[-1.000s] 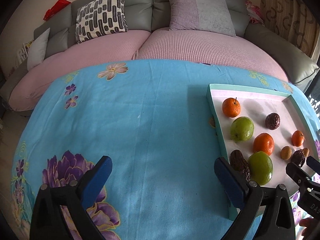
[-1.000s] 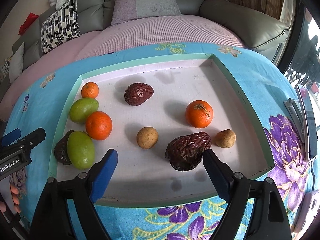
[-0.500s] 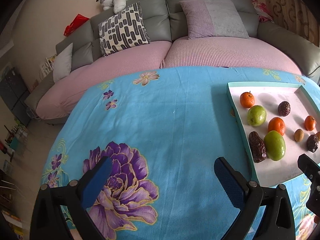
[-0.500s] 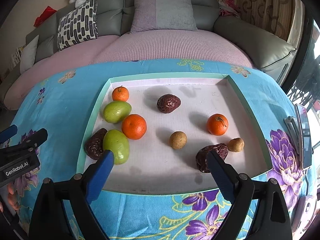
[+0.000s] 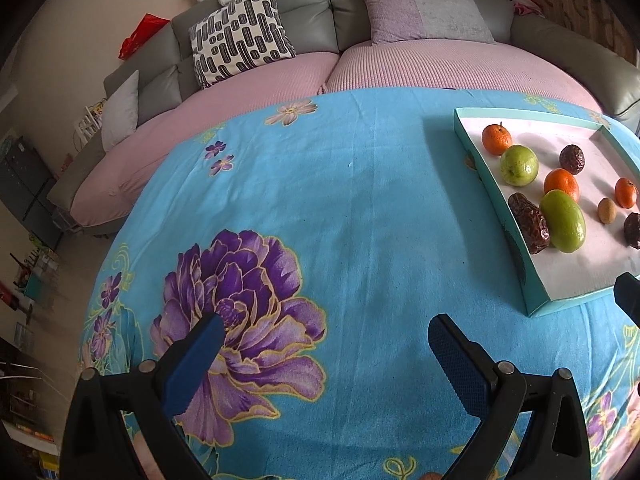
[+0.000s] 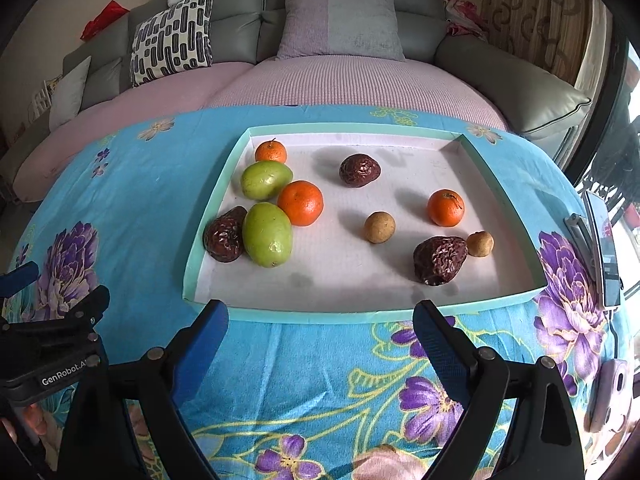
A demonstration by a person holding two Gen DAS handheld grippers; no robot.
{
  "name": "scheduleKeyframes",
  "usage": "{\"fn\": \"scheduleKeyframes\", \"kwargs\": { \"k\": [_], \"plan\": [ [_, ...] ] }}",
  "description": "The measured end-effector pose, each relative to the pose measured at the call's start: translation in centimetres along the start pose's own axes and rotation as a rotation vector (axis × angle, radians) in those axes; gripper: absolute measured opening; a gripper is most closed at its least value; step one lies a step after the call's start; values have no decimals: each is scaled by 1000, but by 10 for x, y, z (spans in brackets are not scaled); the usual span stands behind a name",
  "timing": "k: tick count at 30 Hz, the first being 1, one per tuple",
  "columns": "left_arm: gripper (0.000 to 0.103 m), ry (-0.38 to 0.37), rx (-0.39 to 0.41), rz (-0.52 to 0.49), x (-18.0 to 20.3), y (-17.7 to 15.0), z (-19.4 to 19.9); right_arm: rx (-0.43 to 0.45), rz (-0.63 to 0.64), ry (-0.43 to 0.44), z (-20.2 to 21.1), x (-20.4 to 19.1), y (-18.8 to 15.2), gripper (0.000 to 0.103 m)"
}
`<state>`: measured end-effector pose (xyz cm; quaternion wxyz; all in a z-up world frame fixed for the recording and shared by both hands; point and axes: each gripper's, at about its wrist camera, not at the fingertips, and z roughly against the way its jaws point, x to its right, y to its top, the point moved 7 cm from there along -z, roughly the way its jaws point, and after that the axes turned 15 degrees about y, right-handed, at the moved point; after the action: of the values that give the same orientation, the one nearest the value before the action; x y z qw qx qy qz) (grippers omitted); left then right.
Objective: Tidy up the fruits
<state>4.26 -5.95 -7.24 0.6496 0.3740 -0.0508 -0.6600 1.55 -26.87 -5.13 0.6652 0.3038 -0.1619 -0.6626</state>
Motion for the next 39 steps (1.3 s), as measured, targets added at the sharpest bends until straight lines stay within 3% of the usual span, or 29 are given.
{"fn": "scheduleKeyframes", "kwargs": {
  "k": [13, 39],
  "plan": [
    [103, -56, -26, 24, 8, 2, -20, 26, -40, -7, -10, 13, 2, 94],
    [103, -126, -19, 56, 9, 6, -17, 5, -28, -8, -20, 10, 2, 94]
  ]
}}
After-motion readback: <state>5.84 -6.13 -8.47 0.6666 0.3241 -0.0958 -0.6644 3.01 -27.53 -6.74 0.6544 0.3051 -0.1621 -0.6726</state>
